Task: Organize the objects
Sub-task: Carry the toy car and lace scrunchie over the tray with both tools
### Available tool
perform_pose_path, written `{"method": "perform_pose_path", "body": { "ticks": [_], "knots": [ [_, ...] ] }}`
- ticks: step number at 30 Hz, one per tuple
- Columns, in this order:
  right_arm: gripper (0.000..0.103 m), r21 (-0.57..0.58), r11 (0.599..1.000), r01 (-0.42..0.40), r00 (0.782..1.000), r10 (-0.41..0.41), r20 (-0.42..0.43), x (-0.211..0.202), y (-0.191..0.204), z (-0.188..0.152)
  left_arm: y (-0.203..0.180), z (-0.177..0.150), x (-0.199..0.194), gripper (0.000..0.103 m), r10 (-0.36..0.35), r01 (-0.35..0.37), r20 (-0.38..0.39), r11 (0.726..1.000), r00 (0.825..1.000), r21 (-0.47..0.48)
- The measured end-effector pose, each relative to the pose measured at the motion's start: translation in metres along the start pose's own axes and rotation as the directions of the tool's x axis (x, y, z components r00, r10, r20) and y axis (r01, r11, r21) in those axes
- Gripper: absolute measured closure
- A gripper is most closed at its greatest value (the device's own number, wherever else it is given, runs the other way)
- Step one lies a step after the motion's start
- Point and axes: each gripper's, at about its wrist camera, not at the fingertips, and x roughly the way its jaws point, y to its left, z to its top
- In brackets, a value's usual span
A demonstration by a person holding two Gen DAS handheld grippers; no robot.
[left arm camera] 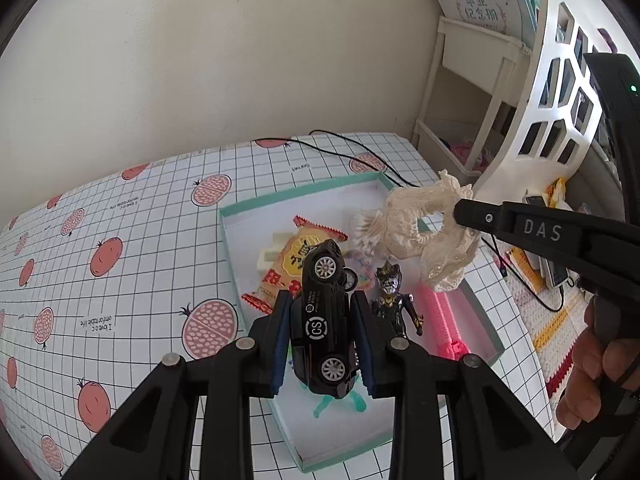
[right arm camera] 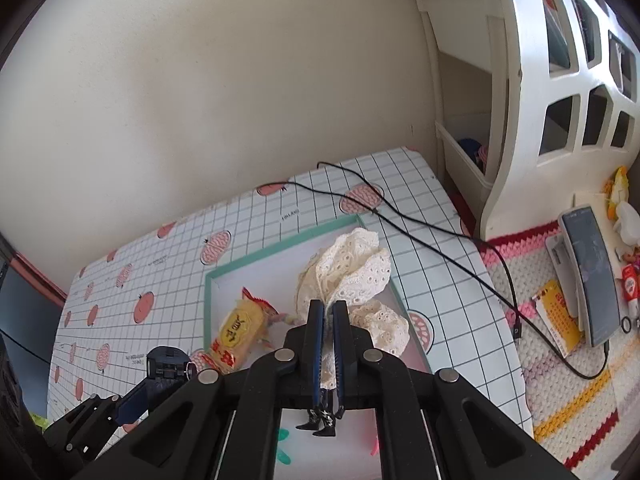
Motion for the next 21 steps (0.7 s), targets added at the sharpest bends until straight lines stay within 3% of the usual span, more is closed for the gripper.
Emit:
{"method": "perform_pose_path", "body": {
  "ticks": [7,21],
  "knots": [
    [0.098,-0.002,1.0,0.03,0.994,-0.03,-0.104,0.033,-0.01,-0.017,-0.012,-0.018,0.028,0.072,0.003,0.0,-0.086,1.0,0.996,0.025],
    [0.098,-0.057,0.995,0.088,0.981,-0.096,-0.167,0.052,-0.007,-0.031,-0.008,-0.032,0.057,0.072,0.004,-0.001,-0.169,1.0,0.986,0.017]
  ]
}}
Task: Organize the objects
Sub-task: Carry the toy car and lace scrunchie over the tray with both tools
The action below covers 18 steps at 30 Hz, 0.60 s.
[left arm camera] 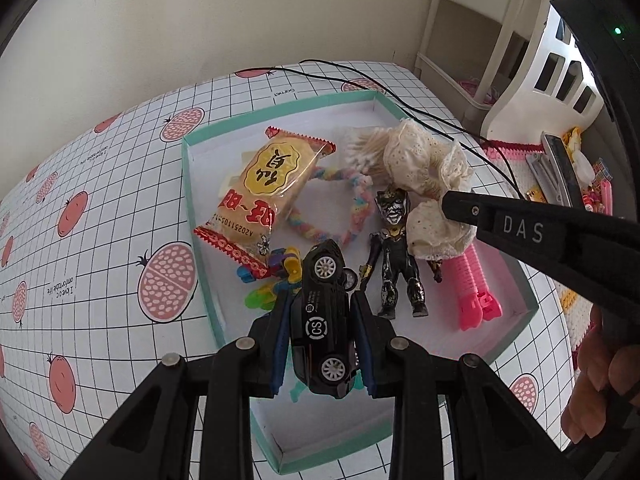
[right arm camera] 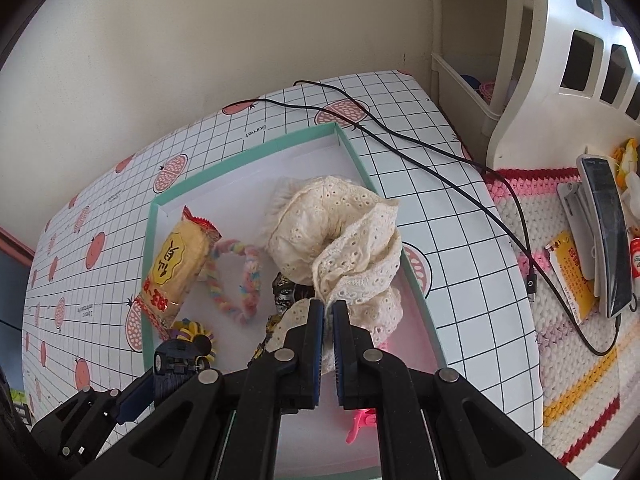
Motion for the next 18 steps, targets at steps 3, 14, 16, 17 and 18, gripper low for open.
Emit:
{"method": "perform_pose_path", "body": {
  "ticks": [3,14,16,17,18],
  "knots": [
    [0.098,-0.012,1.0,0.018,1.0,-0.018,-0.01,0.004,0.001,-0.002,0.001,-0.001,0.005,0.072,0.0,0.0,-0.016,1.0,1.0,-0.006],
    [0.097,-0.043,0.998,0.043,0.999,-0.044,-0.022,0.01,0.007,-0.004,0.006,-0.003,0.013,0.072,-0.001,0.0,-0.049,1.0,0.999,-0.022],
    [0.097,-0.043,0.998,0.045,0.999,-0.046,-0.022,0.01,0.007,-0.004,0.006,-0.003,0.013,0.072,-0.003,0.002,-0.05,1.0,0.999,-0.023],
    [0.096,-0.043,0.998,0.045,0.999,-0.046,-0.022,0.009,0.008,-0.003,0.006,-0.003,0.013,0.072,-0.006,0.004,-0.051,1.0,0.999,-0.023],
    [0.095,-0.042,0.998,0.045,0.999,-0.046,-0.022,0.008,0.008,-0.003,0.006,-0.003,0.012,0.072,-0.009,0.007,-0.051,1.0,0.999,-0.024]
  ]
}}
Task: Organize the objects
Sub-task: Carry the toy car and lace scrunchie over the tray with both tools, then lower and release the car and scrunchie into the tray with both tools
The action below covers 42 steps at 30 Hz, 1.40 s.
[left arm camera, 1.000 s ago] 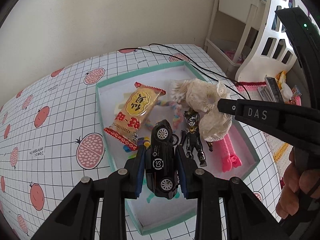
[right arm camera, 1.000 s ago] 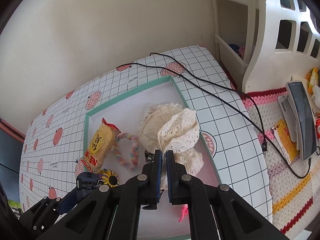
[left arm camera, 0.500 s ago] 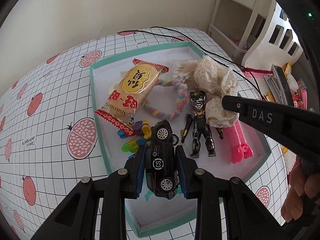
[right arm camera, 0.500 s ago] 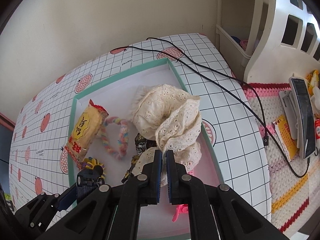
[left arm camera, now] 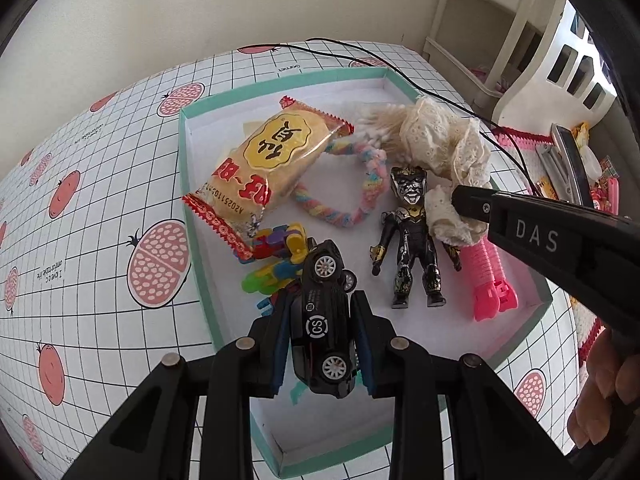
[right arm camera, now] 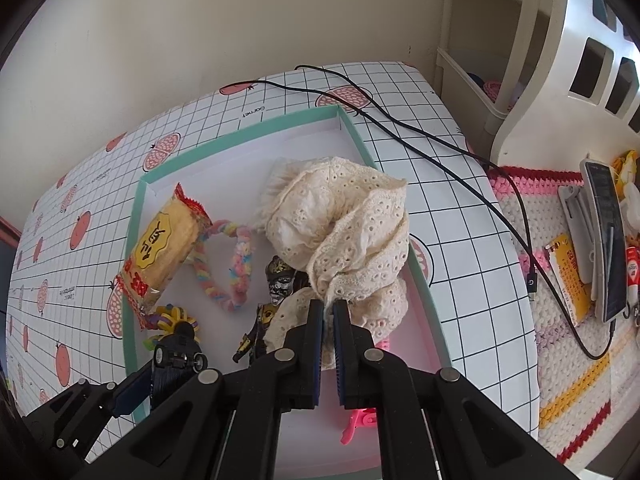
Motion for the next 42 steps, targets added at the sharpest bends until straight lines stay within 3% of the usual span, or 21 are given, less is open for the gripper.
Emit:
{"method": "perform_pose_path", "body": {
  "ticks": [8,13,25,37,38,41,42],
  "knots": [
    [0.094,-0.002,1.0,-0.003,1.0,0.003,0.0,-0.007,0.003,0.003,0.003,0.002,-0.004,0.072,-0.016,0.016,-0.002,1.0,1.0,-0.012],
    [0.076,0.006,1.0,-0.021,1.0,0.02,0.01,-0.018,0.005,0.007,0.005,0.005,-0.014,0.069,-0.042,0.042,0.015,0.999,0.999,-0.022],
    [0.077,0.0,0.998,-0.061,0.994,0.061,0.089,-0.06,0.01,0.018,0.021,0.016,-0.05,0.068,-0.083,0.09,0.093,0.992,0.992,-0.085],
    [0.077,-0.042,0.998,-0.051,0.996,0.054,0.077,-0.058,0.021,0.016,0.06,0.019,-0.063,0.068,-0.04,0.069,0.144,0.978,0.989,-0.199],
    [0.076,-0.044,0.998,-0.05,0.996,0.053,0.074,-0.057,0.021,0.015,0.064,0.019,-0.063,0.063,-0.032,0.062,0.143,0.975,0.989,-0.212],
    [0.056,-0.051,0.998,-0.048,0.996,0.052,0.071,-0.053,0.023,0.014,0.076,0.017,-0.062,0.049,-0.008,0.044,0.142,0.967,0.99,-0.252],
    [0.055,-0.056,0.997,-0.047,0.996,0.051,0.071,-0.053,0.024,0.014,0.081,0.016,-0.061,0.047,-0.002,0.04,0.142,0.963,0.99,-0.266]
  ]
}}
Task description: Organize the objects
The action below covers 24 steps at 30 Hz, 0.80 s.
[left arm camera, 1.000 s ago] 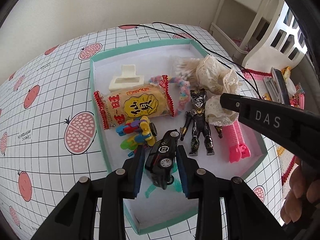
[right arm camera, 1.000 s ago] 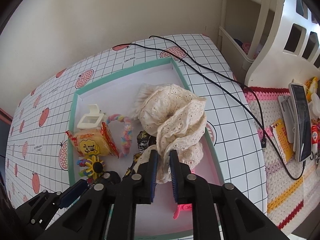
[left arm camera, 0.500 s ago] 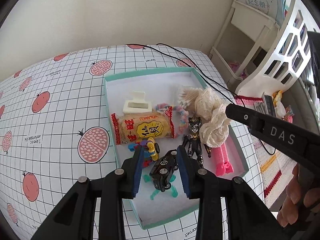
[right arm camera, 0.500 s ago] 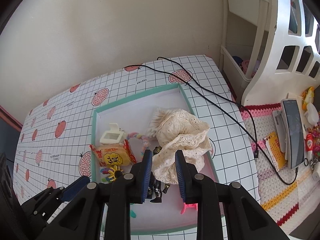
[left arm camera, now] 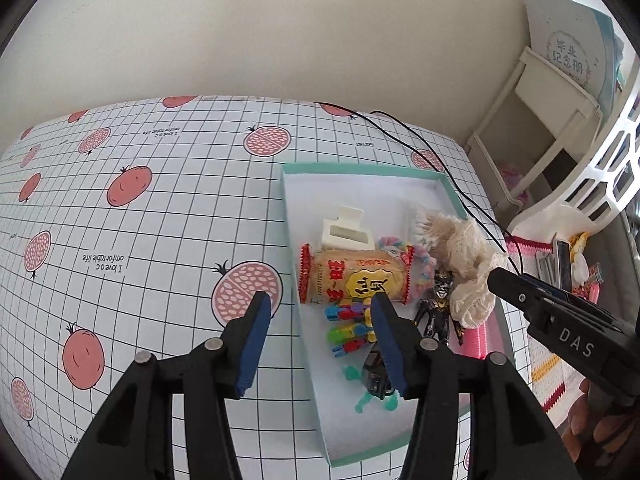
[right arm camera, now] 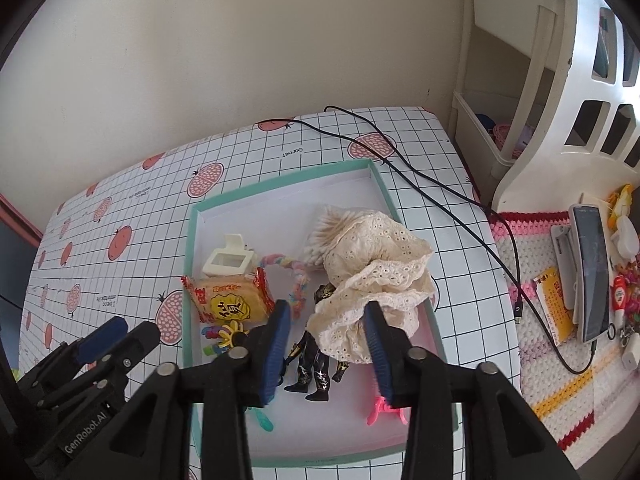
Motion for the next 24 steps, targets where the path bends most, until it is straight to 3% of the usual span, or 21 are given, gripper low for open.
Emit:
{"method": "perform_pose_path", "body": {
  "ticks": [4,9,13,15,20,24],
  "knots": [
    [0.047,-0.011,1.0,0.001,1.0,-0.001,0.002,0.001,0.003,-0.001,0.016,0.002,-0.002,0.037,0.043,-0.042,0.018,0.998,0.999,-0.042],
    [0.028,-0.024,1.0,0.001,1.0,-0.001,0.01,0.002,0.006,-0.001,0.03,0.004,-0.004,0.02,0.079,-0.076,0.037,0.994,0.996,-0.078],
    [0.018,-0.031,1.0,0.0,1.0,0.0,0.012,0.004,0.008,-0.001,0.038,0.004,-0.005,0.013,0.102,-0.098,0.044,0.99,0.994,-0.1],
    [0.008,-0.032,0.999,0.001,1.0,0.0,0.015,0.004,0.008,-0.001,0.041,0.004,-0.005,0.006,0.116,-0.109,0.054,0.988,0.992,-0.11],
    [0.0,-0.033,0.999,-0.002,1.0,0.003,0.026,0.004,0.007,-0.001,0.05,0.005,-0.006,0.001,0.157,-0.147,0.063,0.979,0.986,-0.14],
    [0.0,-0.033,0.999,-0.004,0.999,0.006,0.034,0.004,0.008,-0.001,0.056,0.005,-0.009,0.0,0.184,-0.171,0.074,0.973,0.98,-0.155]
  ]
}}
